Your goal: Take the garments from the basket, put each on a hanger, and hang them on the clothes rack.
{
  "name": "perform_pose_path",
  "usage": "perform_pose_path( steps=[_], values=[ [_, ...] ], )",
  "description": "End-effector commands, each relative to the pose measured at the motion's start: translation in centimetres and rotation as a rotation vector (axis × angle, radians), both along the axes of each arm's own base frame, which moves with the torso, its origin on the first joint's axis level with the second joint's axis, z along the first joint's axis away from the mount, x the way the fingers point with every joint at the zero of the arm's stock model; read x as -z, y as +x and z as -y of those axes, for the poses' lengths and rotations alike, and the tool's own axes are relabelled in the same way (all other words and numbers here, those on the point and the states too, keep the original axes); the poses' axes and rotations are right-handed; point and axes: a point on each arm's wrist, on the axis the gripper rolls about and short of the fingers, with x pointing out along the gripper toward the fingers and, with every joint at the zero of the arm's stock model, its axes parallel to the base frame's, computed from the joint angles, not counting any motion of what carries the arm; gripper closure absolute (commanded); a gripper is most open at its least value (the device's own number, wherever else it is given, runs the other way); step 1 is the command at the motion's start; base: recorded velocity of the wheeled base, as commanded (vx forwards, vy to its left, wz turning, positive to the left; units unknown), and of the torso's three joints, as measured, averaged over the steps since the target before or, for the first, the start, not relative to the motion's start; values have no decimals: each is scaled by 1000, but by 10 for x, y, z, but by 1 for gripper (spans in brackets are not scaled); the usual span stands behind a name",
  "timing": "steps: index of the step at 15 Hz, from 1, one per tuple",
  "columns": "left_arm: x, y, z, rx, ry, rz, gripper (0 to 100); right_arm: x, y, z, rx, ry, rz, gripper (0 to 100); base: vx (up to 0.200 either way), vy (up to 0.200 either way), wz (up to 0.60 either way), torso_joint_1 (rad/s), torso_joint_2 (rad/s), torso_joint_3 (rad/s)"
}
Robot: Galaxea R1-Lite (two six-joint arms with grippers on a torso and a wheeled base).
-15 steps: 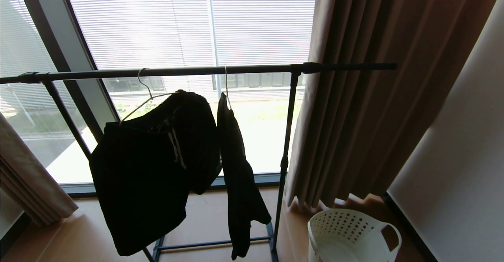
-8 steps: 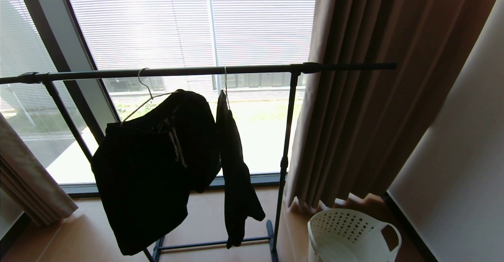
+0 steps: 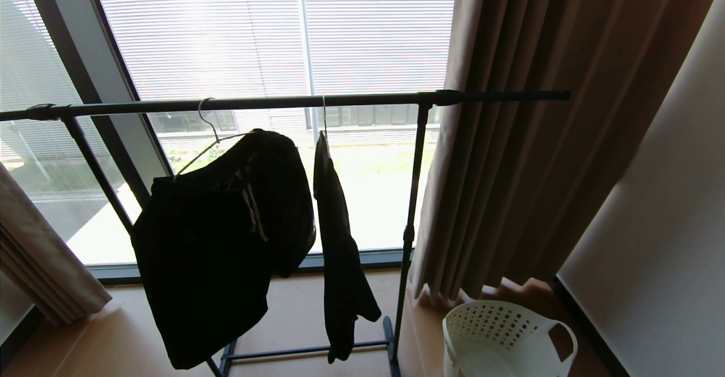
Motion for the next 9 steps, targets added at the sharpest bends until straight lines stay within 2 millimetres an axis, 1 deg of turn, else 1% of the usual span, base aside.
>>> perform_pose_path(
  steps=[1,9],
  values=[
    [0,0,0,0,0,1,0,0,0,0,-2,-1,0,0,0,0,0,0,0,0],
    [0,0,0,0,0,1,0,0,0,0,-5,2,0,0,0,0,0,0,0,0]
  ],
)
